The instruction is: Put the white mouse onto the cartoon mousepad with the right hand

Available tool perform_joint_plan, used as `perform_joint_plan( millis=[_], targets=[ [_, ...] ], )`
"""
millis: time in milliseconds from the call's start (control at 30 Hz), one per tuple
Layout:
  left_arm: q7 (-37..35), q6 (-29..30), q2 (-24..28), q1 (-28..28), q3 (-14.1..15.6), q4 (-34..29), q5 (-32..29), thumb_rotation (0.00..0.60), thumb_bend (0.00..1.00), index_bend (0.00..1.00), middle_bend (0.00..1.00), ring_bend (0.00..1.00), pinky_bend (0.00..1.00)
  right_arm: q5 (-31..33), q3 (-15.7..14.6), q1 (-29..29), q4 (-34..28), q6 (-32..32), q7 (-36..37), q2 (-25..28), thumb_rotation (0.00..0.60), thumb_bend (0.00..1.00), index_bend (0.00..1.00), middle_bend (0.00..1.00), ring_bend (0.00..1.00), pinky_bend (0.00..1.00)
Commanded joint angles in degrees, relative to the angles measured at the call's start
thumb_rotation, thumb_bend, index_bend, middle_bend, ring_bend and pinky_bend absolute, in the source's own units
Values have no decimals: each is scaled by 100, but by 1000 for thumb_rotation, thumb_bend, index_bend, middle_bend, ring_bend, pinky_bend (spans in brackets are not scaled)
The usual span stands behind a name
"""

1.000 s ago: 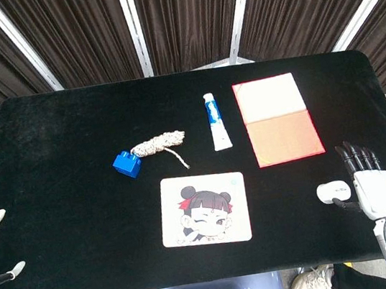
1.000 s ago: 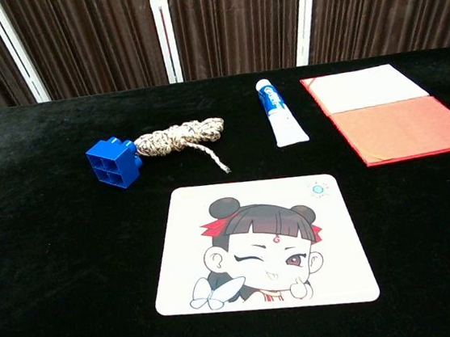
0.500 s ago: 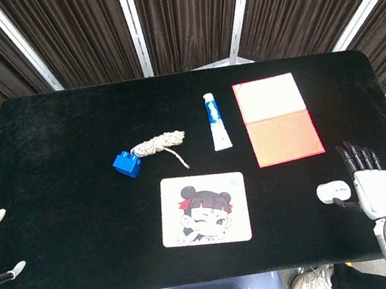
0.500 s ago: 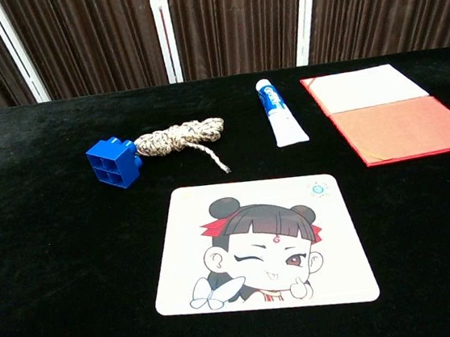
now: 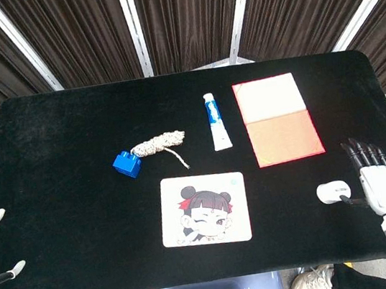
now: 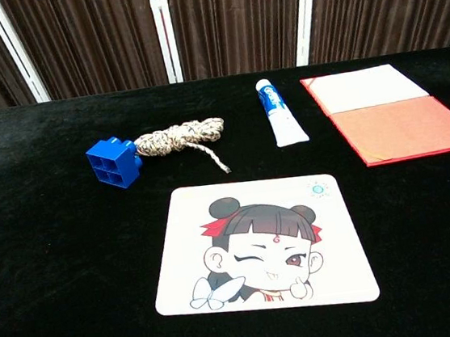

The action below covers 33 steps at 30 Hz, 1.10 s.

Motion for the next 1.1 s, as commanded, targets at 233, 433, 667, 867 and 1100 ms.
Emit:
perform_joint_plan(
  millis=[233,433,667,867,1100],
  targets=[
    [63,35,-42,8,-27,-10,-35,600,106,9,0,0,0,-184,69,21,1168,-358,1967,343,600,39,27,0,0,0],
    [224,51,-70,12,-50,-66,-98,600,106,12,0,0,0,-498,-120,-20,1632,-328,2307,207,600,40,27,0,0,0],
    [270,61,-83,18,-58,-79,-118,600,106,27,0,0,0,-327,-258,142,1531,-1046,2573,294,600,41,42,0,0,0],
    [359,39,-85,6,-68,-114,-159,600,106,31,0,0,0,-673,-476,419,1790,-1744,3497,358,600,40,78,0,0,0],
    [427,13,-89,-8,-88,-153,-216,600,106,31,0,0,0,-1424,-639,466,3224,-1163,4515,-474,600,41,121,0,0,0]
  ],
)
